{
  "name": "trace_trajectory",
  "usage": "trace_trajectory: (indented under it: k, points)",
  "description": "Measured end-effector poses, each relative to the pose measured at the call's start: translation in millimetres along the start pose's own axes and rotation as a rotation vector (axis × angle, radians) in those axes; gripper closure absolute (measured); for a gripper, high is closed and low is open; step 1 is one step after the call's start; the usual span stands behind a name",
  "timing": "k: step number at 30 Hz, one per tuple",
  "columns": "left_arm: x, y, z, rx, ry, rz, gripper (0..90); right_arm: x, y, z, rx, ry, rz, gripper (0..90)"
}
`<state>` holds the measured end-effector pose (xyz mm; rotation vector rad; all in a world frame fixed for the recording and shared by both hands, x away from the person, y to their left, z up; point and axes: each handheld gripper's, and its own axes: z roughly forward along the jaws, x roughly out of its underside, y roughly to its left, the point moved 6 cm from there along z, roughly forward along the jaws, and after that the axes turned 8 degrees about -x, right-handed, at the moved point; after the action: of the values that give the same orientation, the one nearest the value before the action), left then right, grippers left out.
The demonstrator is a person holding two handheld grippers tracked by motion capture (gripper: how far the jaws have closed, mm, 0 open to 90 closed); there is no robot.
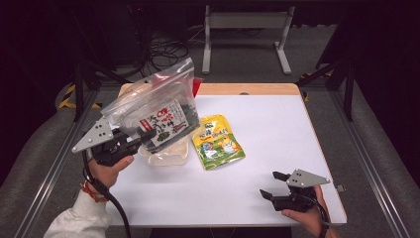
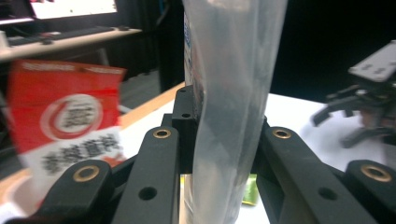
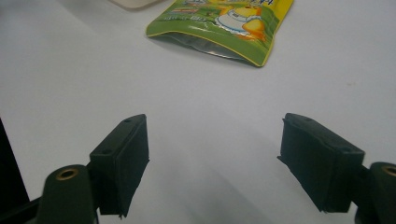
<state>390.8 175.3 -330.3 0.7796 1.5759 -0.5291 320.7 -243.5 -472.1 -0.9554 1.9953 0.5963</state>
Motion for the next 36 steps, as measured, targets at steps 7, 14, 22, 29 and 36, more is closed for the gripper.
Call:
trace_trajectory:
  k: [7,14,22,29,36]
  points:
    - [5.8,29.5,22.9,-0.112,0.070,0.049,75.4,2.7,1.0,5.7,0.000,0.025,-0.001,23.6]
    - [22.0,52.9,46.8,-0.150,0.129,0.039,75.4,4.4,2.7,8.3,-0.009,0.037,-0.005,23.9]
    - [34.1,63.9,65.7,-0.132,0.170,0.044,75.3,6.7,0.7,9.7,-0.011,0.041,0.009,23.8]
    - [34.6,65.6,64.9,-0.125,0.202,0.050,75.4,7.1,2.5,11.8,-0.017,0.049,0.006,23.7]
    - [26.4,67.9,53.7,-0.132,0.226,0.077,75.4,7.3,2.2,12.1,-0.024,0.046,0.013,23.6]
